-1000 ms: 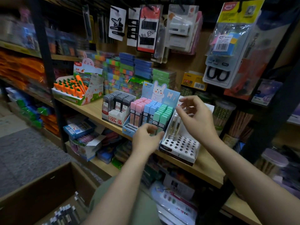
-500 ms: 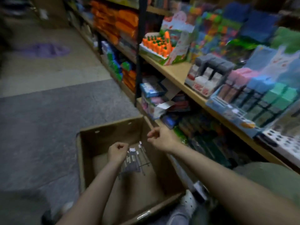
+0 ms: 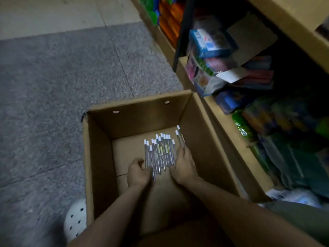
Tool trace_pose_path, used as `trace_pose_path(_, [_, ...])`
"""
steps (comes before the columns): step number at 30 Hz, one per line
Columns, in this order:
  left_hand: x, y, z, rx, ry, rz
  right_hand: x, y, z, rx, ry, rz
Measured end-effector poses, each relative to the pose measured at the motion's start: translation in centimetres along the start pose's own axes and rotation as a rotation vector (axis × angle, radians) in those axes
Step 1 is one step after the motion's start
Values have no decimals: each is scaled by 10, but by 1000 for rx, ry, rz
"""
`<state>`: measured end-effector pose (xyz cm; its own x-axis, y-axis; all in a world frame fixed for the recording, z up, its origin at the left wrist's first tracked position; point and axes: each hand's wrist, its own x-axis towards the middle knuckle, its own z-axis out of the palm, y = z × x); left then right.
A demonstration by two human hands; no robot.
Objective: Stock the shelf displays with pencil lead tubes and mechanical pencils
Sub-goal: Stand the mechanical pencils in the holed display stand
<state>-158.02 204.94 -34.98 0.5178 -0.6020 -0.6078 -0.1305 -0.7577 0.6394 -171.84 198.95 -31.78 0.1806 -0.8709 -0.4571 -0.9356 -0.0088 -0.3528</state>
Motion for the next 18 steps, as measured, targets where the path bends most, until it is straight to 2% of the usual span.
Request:
trace_pose_path(5, [19, 17, 13, 69, 34, 130, 27, -4, 12, 15, 48, 56])
trace_pose_path(9, [26, 20, 18, 44, 91, 89, 37, -8, 12, -22, 141, 81])
trace_pose_path(14, [31, 24, 26, 75, 118, 30, 47, -9, 9, 89, 99, 171])
trace_pose_path(18, [30, 30, 33, 145, 170, 61, 51, -10, 11, 120, 84, 204])
